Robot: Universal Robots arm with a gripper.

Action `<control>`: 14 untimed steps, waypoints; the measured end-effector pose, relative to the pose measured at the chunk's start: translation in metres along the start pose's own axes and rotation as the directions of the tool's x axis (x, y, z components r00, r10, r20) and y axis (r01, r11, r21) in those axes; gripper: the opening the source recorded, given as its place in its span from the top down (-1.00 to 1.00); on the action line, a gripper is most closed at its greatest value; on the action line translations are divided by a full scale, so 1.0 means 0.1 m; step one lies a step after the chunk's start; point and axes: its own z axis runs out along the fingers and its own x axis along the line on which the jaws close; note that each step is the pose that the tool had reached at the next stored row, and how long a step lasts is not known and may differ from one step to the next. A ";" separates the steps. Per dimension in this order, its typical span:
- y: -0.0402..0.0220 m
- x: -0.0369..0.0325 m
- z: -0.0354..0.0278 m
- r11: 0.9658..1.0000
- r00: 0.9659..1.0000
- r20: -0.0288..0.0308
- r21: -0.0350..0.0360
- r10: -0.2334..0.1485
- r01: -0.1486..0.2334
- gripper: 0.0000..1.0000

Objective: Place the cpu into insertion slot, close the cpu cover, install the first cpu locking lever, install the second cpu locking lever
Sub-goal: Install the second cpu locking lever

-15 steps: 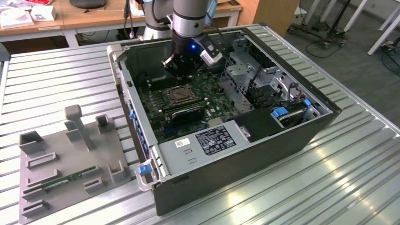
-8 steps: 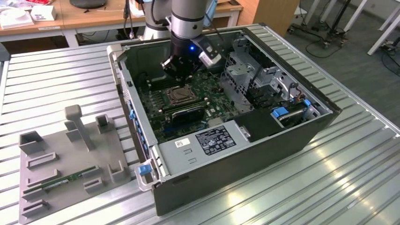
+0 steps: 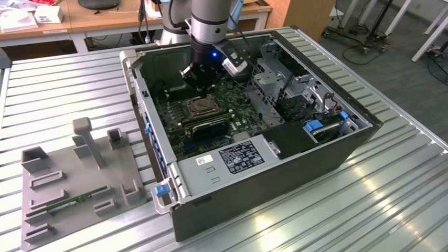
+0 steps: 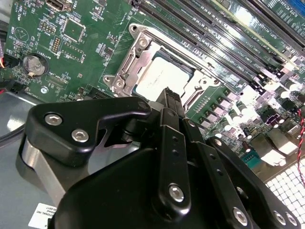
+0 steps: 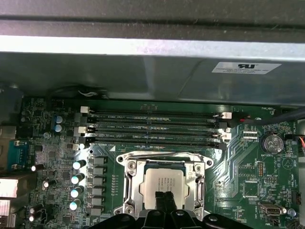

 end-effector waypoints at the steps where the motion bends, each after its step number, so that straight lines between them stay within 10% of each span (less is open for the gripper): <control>1: 0.000 0.000 -0.005 1.000 1.000 0.000 0.000 0.000 0.000 0.79; 14: 0.004 0.000 -0.065 1.000 1.000 0.000 0.000 0.000 0.000 0.79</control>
